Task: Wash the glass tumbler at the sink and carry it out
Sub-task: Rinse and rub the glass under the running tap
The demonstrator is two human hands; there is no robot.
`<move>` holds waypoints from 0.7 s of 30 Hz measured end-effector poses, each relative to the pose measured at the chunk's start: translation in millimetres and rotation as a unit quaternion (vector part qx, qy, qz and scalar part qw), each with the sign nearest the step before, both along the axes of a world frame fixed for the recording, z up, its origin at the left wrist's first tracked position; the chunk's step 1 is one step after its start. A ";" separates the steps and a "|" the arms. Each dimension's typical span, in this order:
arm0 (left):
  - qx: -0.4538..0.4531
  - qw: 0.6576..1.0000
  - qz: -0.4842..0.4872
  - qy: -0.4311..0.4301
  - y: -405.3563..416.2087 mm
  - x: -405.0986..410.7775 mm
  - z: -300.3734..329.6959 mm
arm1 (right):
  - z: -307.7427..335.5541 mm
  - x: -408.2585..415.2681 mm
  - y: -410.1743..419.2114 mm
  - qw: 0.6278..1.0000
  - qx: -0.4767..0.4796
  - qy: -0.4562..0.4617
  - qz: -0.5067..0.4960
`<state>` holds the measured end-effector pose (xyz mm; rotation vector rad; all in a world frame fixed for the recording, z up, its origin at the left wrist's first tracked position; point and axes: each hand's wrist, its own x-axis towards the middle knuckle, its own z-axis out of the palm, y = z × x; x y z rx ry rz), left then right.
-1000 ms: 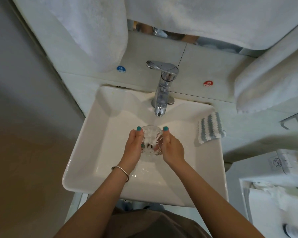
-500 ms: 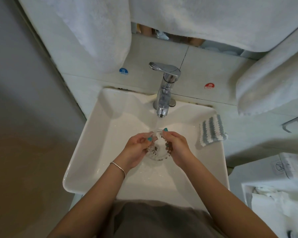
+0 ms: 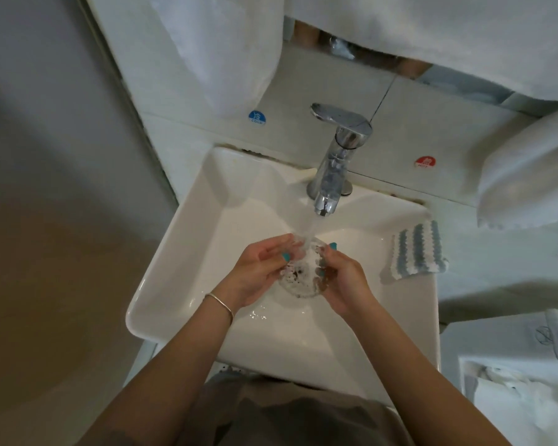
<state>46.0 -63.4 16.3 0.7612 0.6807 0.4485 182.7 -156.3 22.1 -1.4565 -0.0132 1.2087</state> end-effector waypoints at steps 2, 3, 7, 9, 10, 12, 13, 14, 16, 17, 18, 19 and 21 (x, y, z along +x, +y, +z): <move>0.018 1.000 0.017 0.015 -1.4 4.5 0.3 | 0.6 1.3 -0.9 1.000 0.006 0.000 -0.006; 0.032 0.999 0.029 0.030 -2.0 7.5 0.6 | 2.5 1.8 -1.8 1.000 0.009 -0.001 -0.008; 0.074 0.988 0.077 0.109 -7.2 23.8 4.1 | 11.0 0.8 -3.8 1.000 0.009 -0.008 -0.025; 0.086 0.983 0.088 0.136 -10.7 32.2 6.8 | 12.9 1.4 -6.5 0.999 0.000 0.005 -0.041; 0.098 0.981 0.080 0.146 -12.3 35.1 9.5 | 12.4 3.1 -8.1 0.999 0.002 0.012 -0.046; 0.124 0.981 0.031 0.145 -12.5 36.5 13.2 | 12.5 7.3 -12.0 0.999 -0.007 0.010 -0.052; 0.135 0.981 -0.001 0.137 -11.3 35.1 13.6 | 12.5 9.4 -14.5 0.999 -0.007 0.009 -0.052; 0.143 0.981 -0.035 0.129 -9.9 32.7 15.2 | 11.7 11.0 -16.9 0.999 -0.003 0.009 -0.047; 0.168 0.973 -0.098 0.122 -6.1 27.2 19.1 | 10.4 11.6 -20.1 0.999 -0.011 0.005 -0.040; 0.183 0.967 -0.127 0.122 -3.7 24.2 19.7 | 9.4 10.7 -21.2 0.999 -0.012 0.007 -0.036; 0.189 0.964 -0.150 0.116 -1.7 21.5 21.9 | 6.8 9.8 -21.8 0.999 -0.013 0.012 -0.033; 0.183 0.963 -0.167 0.105 0.9 18.4 22.0 | 9.2 7.1 -21.8 0.999 -0.016 0.017 -0.027; 0.151 0.969 -0.182 0.074 5.8 11.8 18.4 | 7.6 5.7 -21.6 0.999 -0.015 0.026 -0.025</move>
